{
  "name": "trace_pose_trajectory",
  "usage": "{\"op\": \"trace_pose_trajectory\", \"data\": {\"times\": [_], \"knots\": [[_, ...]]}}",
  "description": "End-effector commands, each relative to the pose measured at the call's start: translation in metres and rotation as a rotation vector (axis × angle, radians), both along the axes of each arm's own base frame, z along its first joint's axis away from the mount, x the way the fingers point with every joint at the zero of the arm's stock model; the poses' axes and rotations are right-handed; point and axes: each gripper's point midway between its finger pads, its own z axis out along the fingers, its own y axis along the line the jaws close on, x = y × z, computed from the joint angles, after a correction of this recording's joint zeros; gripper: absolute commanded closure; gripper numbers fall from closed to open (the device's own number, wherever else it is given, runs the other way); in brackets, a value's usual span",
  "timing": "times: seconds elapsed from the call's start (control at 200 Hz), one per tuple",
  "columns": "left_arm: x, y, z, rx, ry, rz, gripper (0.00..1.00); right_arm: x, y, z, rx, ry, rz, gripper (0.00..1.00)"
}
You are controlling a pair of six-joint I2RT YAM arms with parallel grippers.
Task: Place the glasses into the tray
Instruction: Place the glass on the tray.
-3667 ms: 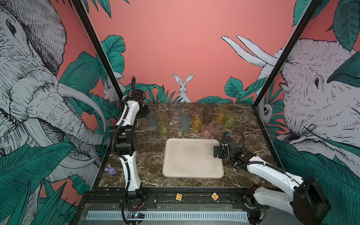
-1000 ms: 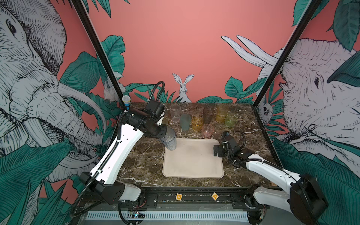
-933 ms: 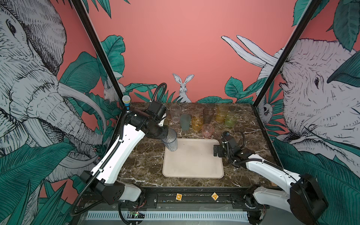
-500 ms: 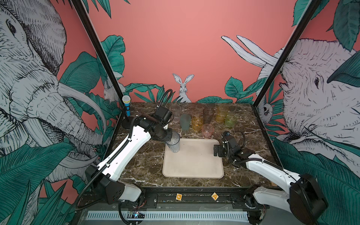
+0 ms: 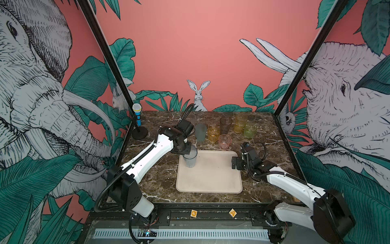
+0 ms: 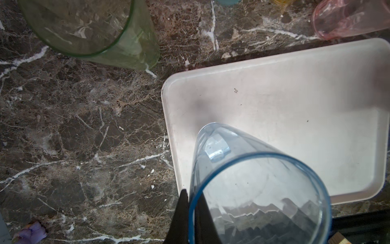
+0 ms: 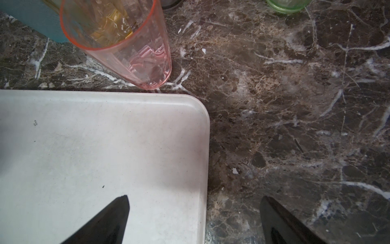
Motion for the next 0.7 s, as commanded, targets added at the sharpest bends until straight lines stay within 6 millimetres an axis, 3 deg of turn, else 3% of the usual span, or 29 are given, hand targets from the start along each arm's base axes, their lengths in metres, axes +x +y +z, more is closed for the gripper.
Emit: {"op": "trace_pose_trajectory", "data": {"times": [0.0,0.335,0.695], "knots": [[0.007,0.001,0.0,0.006,-0.034,0.026,1.0,0.002,0.0,0.002,0.02,-0.014,-0.014,0.01],[0.021,0.005,-0.018,0.037,-0.012,0.077,1.0,0.003,-0.002,0.0,0.032,-0.006,-0.019,0.01],[0.036,0.012,-0.023,0.019,-0.021,0.128,1.0,0.003,-0.003,-0.002,0.039,0.001,-0.023,0.01]]}}
